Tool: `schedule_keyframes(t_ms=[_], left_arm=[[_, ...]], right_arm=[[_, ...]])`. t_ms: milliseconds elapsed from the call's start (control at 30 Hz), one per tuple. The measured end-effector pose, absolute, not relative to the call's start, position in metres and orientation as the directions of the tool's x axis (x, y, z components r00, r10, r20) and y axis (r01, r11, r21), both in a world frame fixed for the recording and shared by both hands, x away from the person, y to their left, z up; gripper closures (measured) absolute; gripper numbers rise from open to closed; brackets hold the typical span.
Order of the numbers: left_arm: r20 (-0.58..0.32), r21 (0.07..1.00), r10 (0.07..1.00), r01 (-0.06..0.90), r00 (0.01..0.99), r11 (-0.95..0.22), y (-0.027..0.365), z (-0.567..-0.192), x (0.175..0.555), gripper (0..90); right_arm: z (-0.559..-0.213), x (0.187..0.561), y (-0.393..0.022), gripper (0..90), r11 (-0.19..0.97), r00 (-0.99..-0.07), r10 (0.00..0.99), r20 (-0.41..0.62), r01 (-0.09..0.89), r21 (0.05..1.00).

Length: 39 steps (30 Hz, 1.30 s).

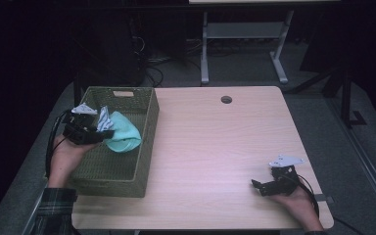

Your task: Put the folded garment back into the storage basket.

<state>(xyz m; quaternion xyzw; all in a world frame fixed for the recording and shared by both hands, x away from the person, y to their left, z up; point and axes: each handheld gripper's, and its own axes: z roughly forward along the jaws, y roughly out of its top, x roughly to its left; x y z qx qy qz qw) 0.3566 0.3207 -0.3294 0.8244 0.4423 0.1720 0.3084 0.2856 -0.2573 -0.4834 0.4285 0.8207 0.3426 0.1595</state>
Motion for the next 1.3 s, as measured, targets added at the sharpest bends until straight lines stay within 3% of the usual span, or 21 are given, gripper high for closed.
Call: schedule_keyframes(t_ms=[400,1300], left_arm=[[-0.021,0.669,0.844,0.635,0.535,-0.386,0.333,-0.36,0.361,68.3],[-0.046,0.526,0.828,0.718,0.56,-0.456,0.329,-0.403,0.375,66.2]], right_arm=[[-0.483,0.286,-0.257,0.0,0.398,-0.582,0.813,0.032,0.594,0.699],[-0.483,0.286,-0.257,0.0,0.399,-0.582,0.812,0.031,0.593,0.699]])
